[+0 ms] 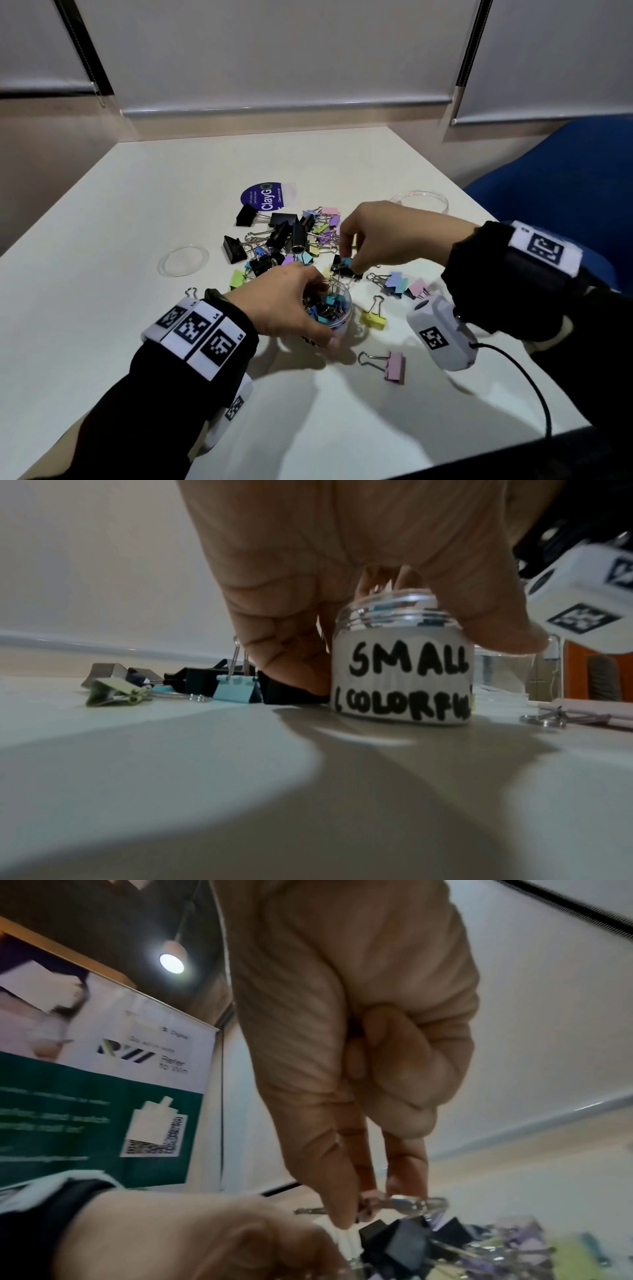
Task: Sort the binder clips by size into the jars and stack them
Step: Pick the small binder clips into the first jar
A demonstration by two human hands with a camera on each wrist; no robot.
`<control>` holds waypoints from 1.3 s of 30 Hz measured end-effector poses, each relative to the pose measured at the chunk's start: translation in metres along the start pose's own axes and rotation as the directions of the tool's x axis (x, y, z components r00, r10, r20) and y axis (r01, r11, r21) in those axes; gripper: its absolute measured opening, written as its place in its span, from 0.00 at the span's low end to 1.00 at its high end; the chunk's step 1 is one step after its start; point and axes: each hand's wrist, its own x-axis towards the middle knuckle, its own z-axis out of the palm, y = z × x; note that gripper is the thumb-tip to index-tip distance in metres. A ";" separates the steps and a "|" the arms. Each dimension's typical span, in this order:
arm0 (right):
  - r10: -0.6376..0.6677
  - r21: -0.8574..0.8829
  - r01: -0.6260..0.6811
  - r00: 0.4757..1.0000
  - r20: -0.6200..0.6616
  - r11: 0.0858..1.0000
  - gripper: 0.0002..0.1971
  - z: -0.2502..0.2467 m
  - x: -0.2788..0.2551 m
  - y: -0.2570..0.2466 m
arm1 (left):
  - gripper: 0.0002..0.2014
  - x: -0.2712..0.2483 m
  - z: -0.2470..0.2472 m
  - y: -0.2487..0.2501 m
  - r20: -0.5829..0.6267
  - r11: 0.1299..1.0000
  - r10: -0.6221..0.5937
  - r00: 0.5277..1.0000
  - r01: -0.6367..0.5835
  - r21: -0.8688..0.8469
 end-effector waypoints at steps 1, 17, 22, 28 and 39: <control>-0.030 0.023 0.030 0.999 0.019 0.999 0.08 0.001 -0.004 -0.007 | 0.38 0.000 0.000 0.001 -0.007 1.000 0.004 1.000 -0.004 0.001; -0.031 0.470 -0.039 0.990 0.139 0.882 0.07 0.019 -0.008 -0.016 | 0.29 0.001 0.003 -0.006 0.008 0.984 0.010 1.000 -0.009 -0.176; 0.055 0.500 -0.063 0.998 0.030 0.864 0.08 0.010 -0.007 -0.006 | 0.18 0.003 0.001 -0.008 -0.009 0.985 -0.004 1.000 0.002 -0.172; 0.280 0.464 -0.218 0.958 -0.068 0.859 0.14 -0.007 0.019 0.025 | 0.14 0.006 0.004 -0.009 -0.052 0.992 -0.024 0.998 0.017 -0.125; 0.370 0.246 -0.353 0.929 -0.022 0.903 0.18 0.008 0.057 0.040 | 0.21 0.005 0.004 -0.008 -0.036 0.988 -0.034 0.999 0.028 -0.151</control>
